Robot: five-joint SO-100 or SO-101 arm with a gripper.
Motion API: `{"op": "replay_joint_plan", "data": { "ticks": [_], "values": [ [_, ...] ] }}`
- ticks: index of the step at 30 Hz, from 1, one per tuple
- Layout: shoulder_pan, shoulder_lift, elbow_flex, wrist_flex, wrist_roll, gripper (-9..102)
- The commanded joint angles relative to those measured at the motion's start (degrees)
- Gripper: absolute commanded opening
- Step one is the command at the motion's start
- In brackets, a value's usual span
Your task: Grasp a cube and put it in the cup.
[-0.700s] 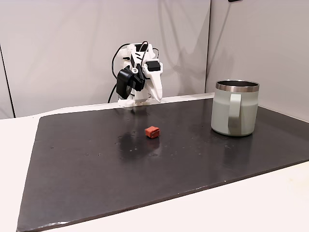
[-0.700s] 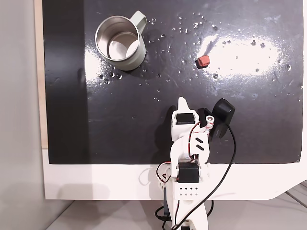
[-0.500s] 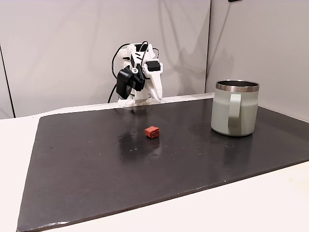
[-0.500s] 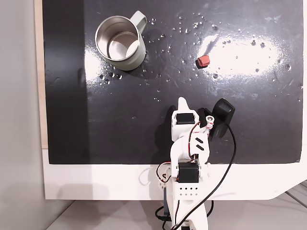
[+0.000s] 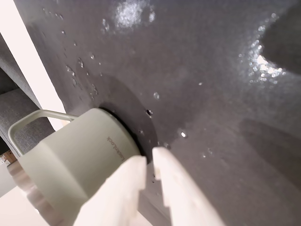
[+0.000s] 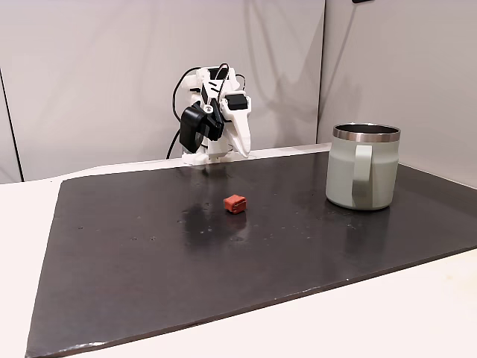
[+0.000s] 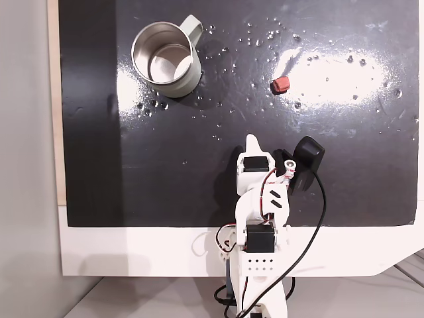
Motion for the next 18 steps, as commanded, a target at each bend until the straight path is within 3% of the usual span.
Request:
{"op": "replay_joint_plan", "data": {
  "ticks": [1, 18],
  "values": [
    [0.2, 0.9, -1.7, -0.3, 0.0, 0],
    [0.5, -14.1, -24.5, 8.6, -5.0, 0]
  ]
}}
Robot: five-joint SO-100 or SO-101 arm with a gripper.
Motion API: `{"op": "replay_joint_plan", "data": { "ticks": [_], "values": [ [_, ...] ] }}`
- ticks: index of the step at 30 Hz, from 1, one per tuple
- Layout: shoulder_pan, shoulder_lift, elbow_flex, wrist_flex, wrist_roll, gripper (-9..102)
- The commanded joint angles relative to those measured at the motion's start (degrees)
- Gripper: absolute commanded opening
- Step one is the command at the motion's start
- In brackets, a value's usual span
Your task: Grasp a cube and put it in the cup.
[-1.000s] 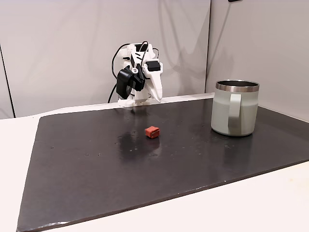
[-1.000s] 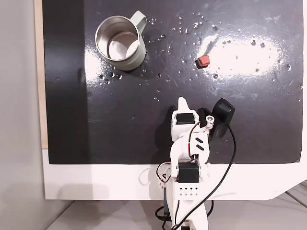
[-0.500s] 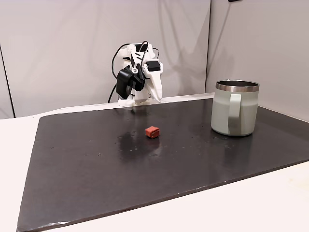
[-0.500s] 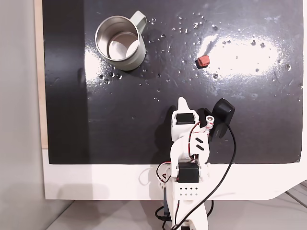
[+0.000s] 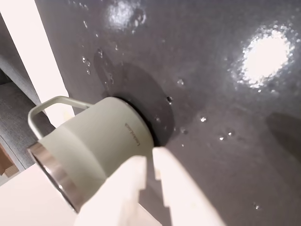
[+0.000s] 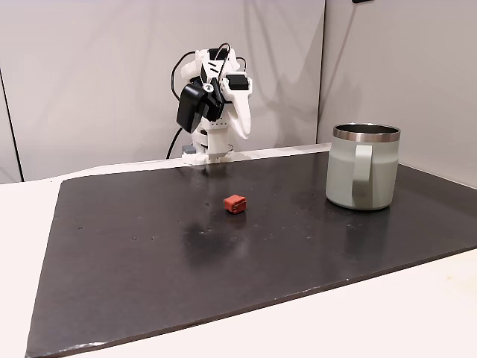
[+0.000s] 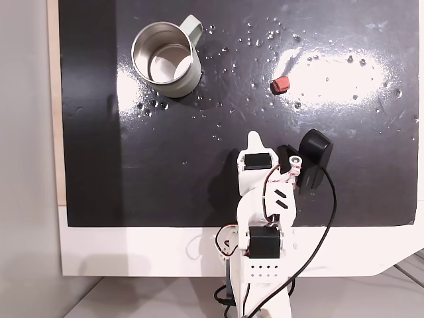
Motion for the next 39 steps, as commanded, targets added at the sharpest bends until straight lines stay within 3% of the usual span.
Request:
{"op": "replay_joint_plan", "data": {
  "ticks": [1, 25, 39],
  "values": [
    [0.8, -4.0, -8.5, 1.6, -1.0, 0],
    [8.4, -45.5, -48.6, 12.8, -9.1, 0],
    [8.6, -70.0, -66.2, 17.4, -7.6, 0]
  ]
}}
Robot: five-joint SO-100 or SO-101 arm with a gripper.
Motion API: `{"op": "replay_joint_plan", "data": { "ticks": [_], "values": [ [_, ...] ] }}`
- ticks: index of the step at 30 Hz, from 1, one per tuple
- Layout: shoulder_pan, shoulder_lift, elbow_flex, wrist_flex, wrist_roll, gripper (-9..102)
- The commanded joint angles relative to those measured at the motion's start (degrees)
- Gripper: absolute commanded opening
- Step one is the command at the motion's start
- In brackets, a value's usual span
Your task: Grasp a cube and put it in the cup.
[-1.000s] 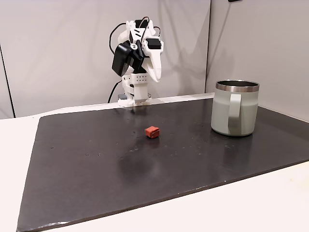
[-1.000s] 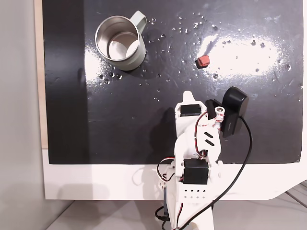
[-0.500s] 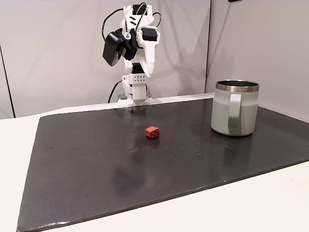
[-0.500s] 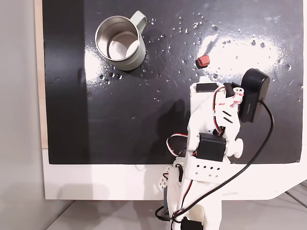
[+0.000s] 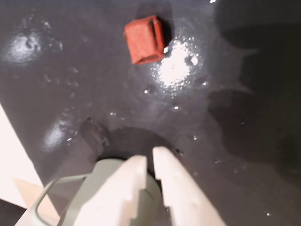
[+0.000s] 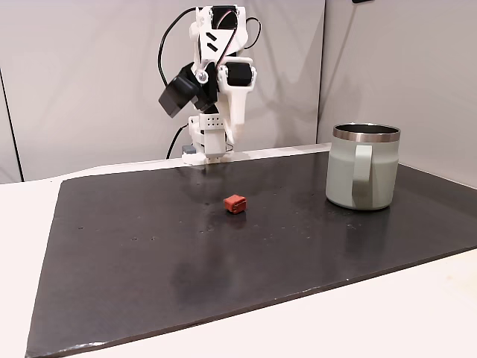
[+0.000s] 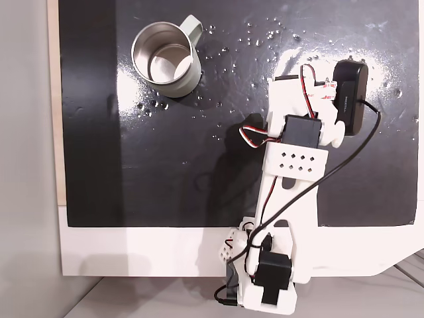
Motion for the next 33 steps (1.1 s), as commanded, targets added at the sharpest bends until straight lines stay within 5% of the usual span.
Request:
{"op": "replay_joint_plan", "data": {
  "ticks": [1, 33],
  "values": [
    [0.9, -3.1, -7.0, 1.1, 1.1, 0],
    [0.8, -26.1, -30.0, 12.2, -1.1, 1]
  ]
}}
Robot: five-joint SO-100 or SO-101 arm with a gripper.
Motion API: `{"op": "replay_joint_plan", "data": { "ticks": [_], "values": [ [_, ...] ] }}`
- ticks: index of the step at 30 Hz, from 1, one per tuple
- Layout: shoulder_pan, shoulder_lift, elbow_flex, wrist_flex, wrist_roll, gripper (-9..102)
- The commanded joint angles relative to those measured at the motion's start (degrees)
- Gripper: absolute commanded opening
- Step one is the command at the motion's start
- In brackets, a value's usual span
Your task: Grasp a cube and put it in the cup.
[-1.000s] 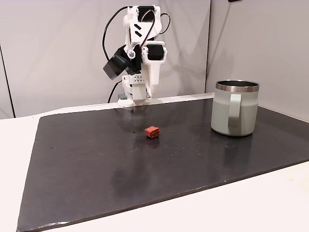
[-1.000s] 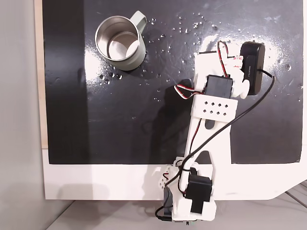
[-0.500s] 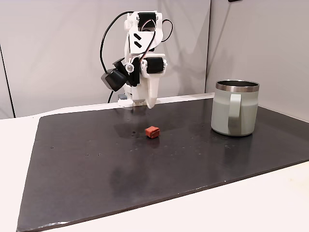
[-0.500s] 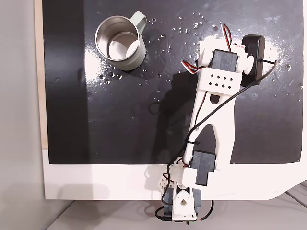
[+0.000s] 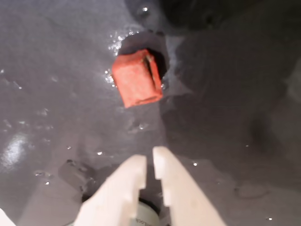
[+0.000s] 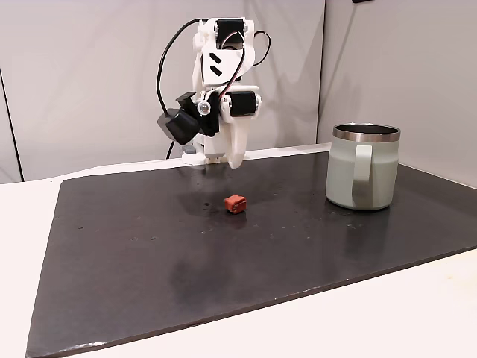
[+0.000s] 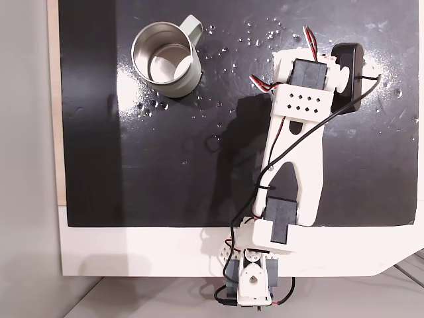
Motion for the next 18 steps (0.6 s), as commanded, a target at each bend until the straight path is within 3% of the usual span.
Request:
{"op": "replay_joint_plan", "data": {
  "ticks": [1, 11, 18],
  "values": [
    [-0.1, 0.2, -3.8, 0.9, -0.4, 3],
    [-0.1, -0.7, -3.6, 2.0, 0.1, 20],
    [0.1, -1.8, -3.8, 2.8, -0.1, 22]
  ]
}}
